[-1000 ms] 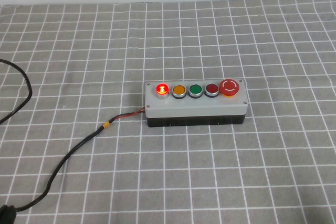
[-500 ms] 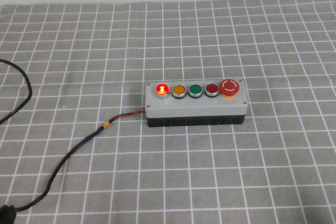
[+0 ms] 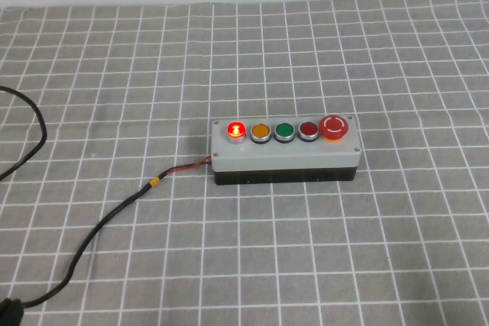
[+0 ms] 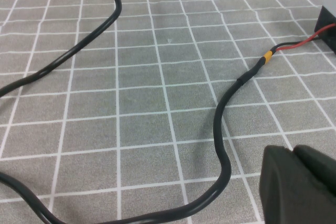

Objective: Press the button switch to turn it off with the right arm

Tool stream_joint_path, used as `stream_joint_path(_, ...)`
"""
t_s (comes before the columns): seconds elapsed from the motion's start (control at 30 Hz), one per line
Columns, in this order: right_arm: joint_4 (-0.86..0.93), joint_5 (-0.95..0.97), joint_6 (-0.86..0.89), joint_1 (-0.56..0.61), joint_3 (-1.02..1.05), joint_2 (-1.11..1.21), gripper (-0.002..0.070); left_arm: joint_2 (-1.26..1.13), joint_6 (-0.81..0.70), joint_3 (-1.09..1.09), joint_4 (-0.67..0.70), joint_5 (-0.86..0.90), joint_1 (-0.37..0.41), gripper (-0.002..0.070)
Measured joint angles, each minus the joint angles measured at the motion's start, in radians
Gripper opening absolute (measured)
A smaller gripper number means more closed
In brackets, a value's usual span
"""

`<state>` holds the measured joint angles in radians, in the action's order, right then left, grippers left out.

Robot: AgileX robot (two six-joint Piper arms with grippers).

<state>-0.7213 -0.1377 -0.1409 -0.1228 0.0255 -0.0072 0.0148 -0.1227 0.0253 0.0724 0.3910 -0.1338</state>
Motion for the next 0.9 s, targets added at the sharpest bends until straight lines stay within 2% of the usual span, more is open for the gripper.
stream_joint_path(0.07,-0.087,0.048,0.0,0.0,0.0,0.0,-0.0017,0.0,0.0,0.0,0.0,0.0,0.0,-0.0003)
stream_joint_path(0.23,-0.168,0.06,0.0,0.0,0.0,0.0,-0.0017,0.0,0.0,0.0,0.0,0.0,0.0,-0.0003)
stream_joint_path(0.43,-0.173,-0.169,0.0,0.0,-0.084,0.053,-0.0017,0.0,0.0,0.0,0.0,0.0,0.0,-0.0003)
stream_joint_path(0.7,0.046,-0.596,0.004,0.0,-0.456,0.549,-0.0017,0.0,0.0,0.0,0.0,0.0,0.0,-0.0003)
stream_joint_path(0.9,0.208,-0.744,-0.007,-0.004,-0.732,0.926,-0.0016,0.0,0.0,0.0,0.0,0.0,0.0,-0.0003)
